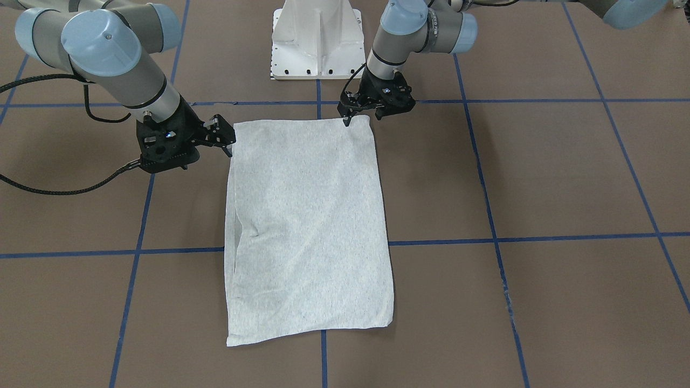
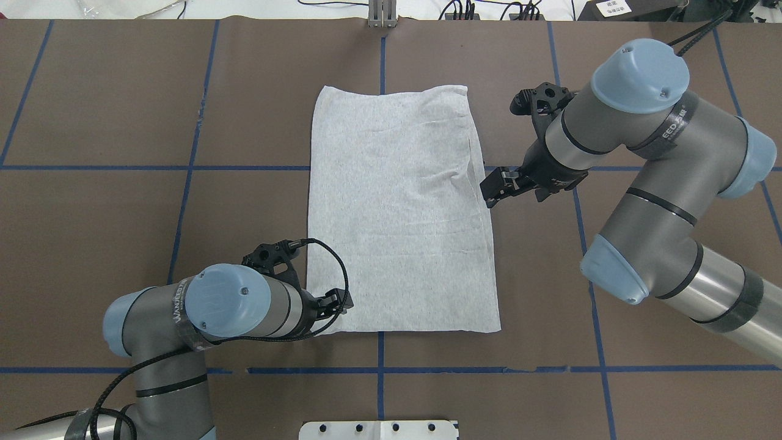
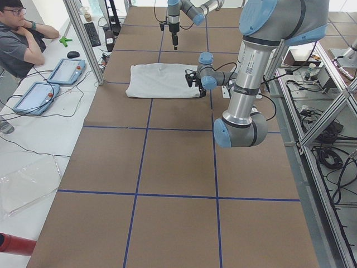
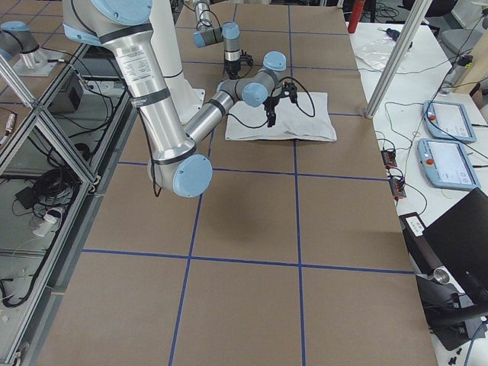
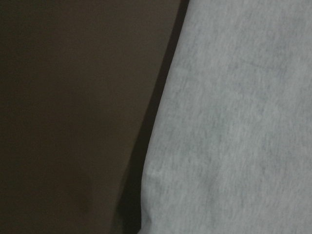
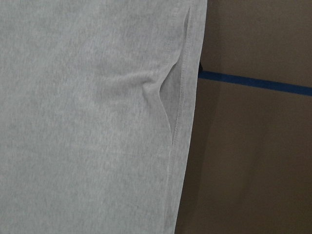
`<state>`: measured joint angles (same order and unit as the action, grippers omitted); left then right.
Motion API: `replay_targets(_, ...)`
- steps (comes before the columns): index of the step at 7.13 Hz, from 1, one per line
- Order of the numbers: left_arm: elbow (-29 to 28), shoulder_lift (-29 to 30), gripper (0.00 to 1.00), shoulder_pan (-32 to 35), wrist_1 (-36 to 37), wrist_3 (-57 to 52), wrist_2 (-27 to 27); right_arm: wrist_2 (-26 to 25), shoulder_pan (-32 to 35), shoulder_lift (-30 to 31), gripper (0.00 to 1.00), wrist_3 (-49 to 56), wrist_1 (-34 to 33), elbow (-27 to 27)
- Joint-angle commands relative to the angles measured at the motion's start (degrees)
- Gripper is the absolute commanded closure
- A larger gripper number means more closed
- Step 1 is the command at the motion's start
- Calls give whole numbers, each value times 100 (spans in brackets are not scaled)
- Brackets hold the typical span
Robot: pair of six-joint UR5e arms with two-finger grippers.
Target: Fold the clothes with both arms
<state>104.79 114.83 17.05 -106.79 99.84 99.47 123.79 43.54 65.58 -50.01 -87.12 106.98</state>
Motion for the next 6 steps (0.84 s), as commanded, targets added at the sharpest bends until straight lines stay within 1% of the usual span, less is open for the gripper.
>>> replay_targets(1, -20, -4, 13, 0, 1, 9, -7, 5, -3, -11, 0, 0, -7, -2)
replay_targets(3, -20, 5, 35, -8, 1, 9, -7, 5, -3, -11, 0, 9, -7, -10)
replay_targets(5, -20, 5, 47, -8, 1, 9, -7, 5, 5, -11, 0, 0, -7, -2)
replay_targets(6, -20, 5, 47, -8, 1, 9, -7, 5, 5, -2, 0, 9, -7, -2)
